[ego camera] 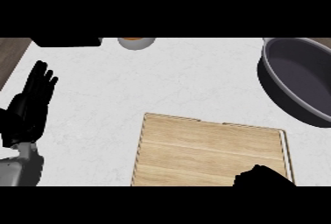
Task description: Pick the tomato from the tray and place it in the pot
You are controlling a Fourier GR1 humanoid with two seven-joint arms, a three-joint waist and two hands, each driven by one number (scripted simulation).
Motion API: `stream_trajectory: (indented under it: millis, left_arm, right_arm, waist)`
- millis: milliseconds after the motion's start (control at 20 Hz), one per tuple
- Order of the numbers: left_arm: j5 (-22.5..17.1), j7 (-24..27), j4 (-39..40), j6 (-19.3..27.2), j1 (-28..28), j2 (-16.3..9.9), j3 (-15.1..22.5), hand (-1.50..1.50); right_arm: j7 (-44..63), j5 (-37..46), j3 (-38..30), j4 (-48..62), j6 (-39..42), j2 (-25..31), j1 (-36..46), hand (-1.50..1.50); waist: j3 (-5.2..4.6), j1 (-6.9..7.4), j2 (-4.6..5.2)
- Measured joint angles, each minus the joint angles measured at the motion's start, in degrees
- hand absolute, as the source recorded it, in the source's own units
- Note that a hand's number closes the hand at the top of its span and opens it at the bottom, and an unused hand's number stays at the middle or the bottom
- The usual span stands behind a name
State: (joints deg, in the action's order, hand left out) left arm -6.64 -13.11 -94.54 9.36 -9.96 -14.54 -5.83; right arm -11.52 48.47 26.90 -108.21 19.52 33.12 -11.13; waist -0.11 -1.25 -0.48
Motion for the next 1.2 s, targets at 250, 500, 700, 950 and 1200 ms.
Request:
stream_trajectory:
  millis: [250, 500, 700, 950, 1200]
  left_arm:
    - [-0.59, 0.31, 1.15, -0.59, -0.73, -0.28, -1.11, 0.00]
    - [-0.43, 0.95, 0.42, -0.75, 1.01, 0.09, -0.99, 0.00]
    - [0.58, 0.32, -0.15, 0.12, 0.30, 0.80, -0.02, 0.00]
    - [1.10, -0.07, 0.44, 0.13, -0.68, 0.99, 0.30, 0.00]
    - [0.96, 0.04, 0.79, -0.53, -1.56, 1.14, 0.22, 0.00]
  right_arm:
    - [-4.40, -4.86, -6.54, -8.96, -5.05, 3.62, -10.04, 1.50]
    - [-3.85, -14.36, -15.29, -17.54, -9.62, -0.28, -15.09, 1.50]
    - [-3.09, -22.35, -24.81, -21.41, -12.29, -2.78, -15.46, 1.50]
    - [0.81, -34.15, -37.67, -23.11, -11.50, -3.29, -12.67, 1.50]
    - [5.21, -44.38, -48.47, -15.68, -7.78, 0.64, -4.41, 1.50]
  waist:
    - [0.09, -0.40, 0.14]
    - [0.11, -0.83, 0.07]
    - [0.13, -0.59, 0.17]
    - [0.11, 0.17, 0.34]
    - [0.08, 0.98, 0.47]
